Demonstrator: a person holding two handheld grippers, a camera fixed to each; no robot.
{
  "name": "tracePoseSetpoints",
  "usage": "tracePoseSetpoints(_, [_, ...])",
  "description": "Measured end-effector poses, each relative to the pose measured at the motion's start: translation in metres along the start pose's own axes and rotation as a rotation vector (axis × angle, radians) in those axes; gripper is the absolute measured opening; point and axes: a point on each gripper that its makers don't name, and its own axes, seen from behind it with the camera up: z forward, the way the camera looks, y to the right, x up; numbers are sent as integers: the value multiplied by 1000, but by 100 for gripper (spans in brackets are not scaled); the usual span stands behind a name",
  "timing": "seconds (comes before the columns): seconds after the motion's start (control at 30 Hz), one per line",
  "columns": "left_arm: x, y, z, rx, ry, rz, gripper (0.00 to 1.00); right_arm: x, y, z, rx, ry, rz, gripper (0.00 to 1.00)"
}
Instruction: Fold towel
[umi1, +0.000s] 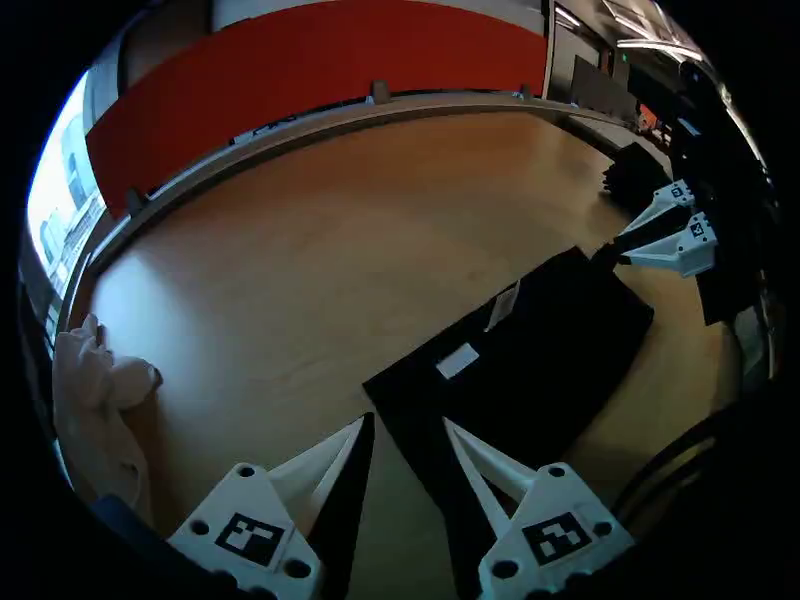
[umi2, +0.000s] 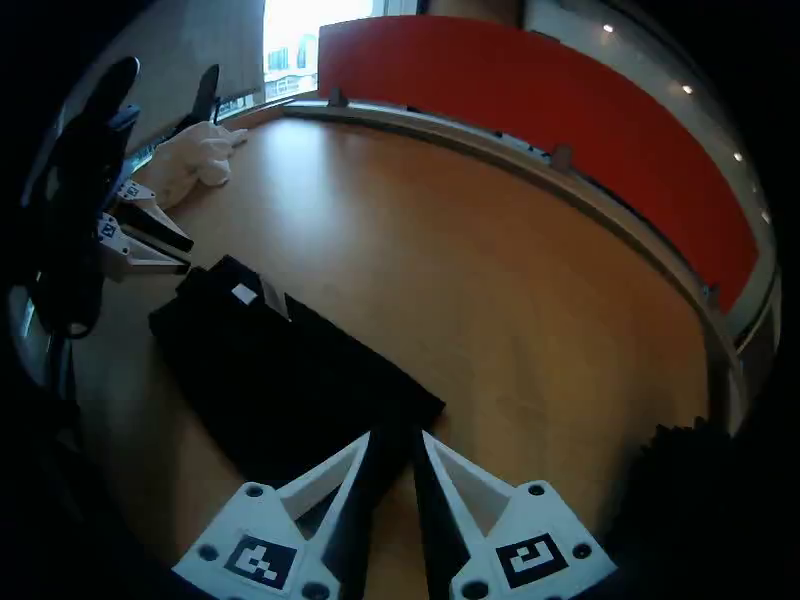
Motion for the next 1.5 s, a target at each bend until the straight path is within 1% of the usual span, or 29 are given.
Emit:
tracePoseSetpoints(0.03, [-1,0,-1,-1,0,-1,40,0,0,0,-1,-1,0,24])
tracePoseSetpoints(0.1, [-1,-1,-4,-3,0,-3,40,-1,0,0,-2,-2,0,29])
tracePoseSetpoints(0.17, [-3,-3,-6,3,1,-8,42,-3,2,0,-7,-7,1,39])
tracePoseSetpoints(0.3, [-5,-8,-11,17,2,-21,45,-6,4,2,-17,-17,7,83])
tracePoseSetpoints(0.33, [-6,-9,-13,19,3,-26,47,-6,4,2,-16,-16,7,88])
tracePoseSetpoints(0.37, [-7,-10,-15,22,3,-31,53,-7,3,2,-15,-16,8,93])
tracePoseSetpoints(0.4, [-8,-11,-16,23,3,-36,60,-7,3,2,-14,-15,8,95])
tracePoseSetpoints(0.43, [-9,-12,-18,22,2,-43,61,-7,2,2,-14,-14,7,97])
tracePoseSetpoints(0.53, [-14,-13,-23,21,-1,-61,64,-8,0,1,-14,-11,2,98])
tracePoseSetpoints(0.6, [-17,-14,-26,24,-1,-71,78,-8,-1,0,-13,-8,-2,98])
tracePoseSetpoints(0.67, [-20,-17,-29,32,-1,-80,83,-8,-3,0,-11,-8,-7,98])
tracePoseSetpoints(0.73, [-24,-19,-32,41,-2,-90,92,-7,-6,0,-7,-7,-11,98])
tracePoseSetpoints(0.9, [-33,-26,-44,70,-1,-123,93,-1,-13,2,5,4,-20,98])
tracePoseSetpoints(1.1, [-50,-37,-64,115,-1,-172,93,10,-25,8,29,15,-39,98])
tracePoseSetpoints(1.3, [-74,-46,-86,164,-3,-219,93,21,-43,17,59,18,-69,98])
tracePoseSetpoints(1.5, [-102,-54,-110,207,-9,-284,93,32,-67,31,100,19,-102,98])
